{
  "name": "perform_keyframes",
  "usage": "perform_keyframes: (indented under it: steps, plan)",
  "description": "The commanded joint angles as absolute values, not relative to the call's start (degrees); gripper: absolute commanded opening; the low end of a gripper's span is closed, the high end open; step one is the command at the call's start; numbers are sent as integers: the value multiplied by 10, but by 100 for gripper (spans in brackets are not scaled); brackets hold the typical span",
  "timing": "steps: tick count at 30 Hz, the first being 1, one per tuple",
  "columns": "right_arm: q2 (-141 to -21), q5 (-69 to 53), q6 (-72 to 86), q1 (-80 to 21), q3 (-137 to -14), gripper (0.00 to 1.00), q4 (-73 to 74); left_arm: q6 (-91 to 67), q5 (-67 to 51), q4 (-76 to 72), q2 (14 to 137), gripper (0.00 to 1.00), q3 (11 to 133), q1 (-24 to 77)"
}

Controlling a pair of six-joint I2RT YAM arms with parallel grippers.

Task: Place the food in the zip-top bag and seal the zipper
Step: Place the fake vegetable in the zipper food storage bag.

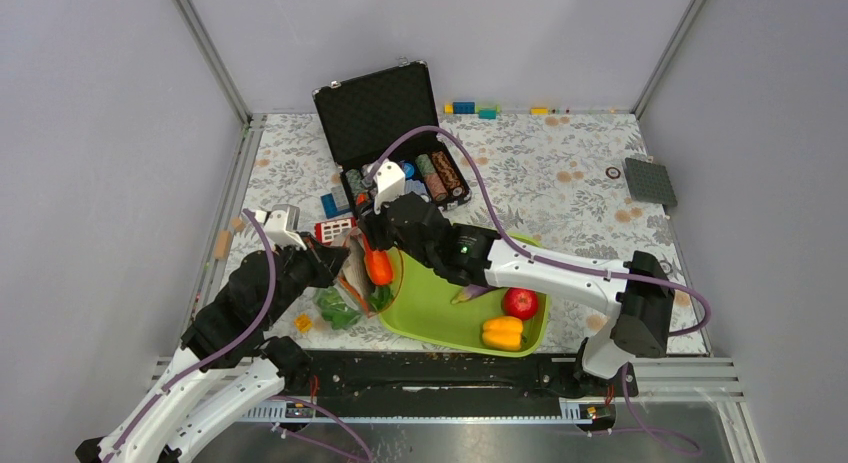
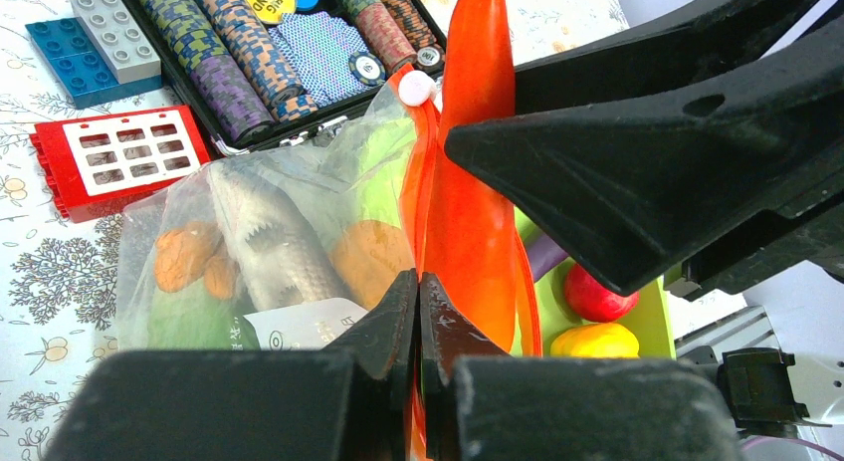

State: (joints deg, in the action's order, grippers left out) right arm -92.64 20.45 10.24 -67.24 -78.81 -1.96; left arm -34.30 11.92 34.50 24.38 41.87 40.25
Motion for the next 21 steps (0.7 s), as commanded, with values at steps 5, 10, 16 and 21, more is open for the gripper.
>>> perform_keyframes:
  steps: [5, 10, 16, 21]
  plan:
    - [-941, 248, 119, -678, -825, 39, -10, -334, 98, 304, 243, 0, 421, 402]
    - [-928, 246, 157, -678, -821, 11, -9, -335, 95, 302, 248, 0, 421, 402]
    - [-877, 172, 242, -678, -747, 0, -94, -338, 94, 301, 254, 0, 420, 401]
    - [-846, 146, 287, -680, -668, 0, -221, -348, 92, 301, 259, 0, 422, 402]
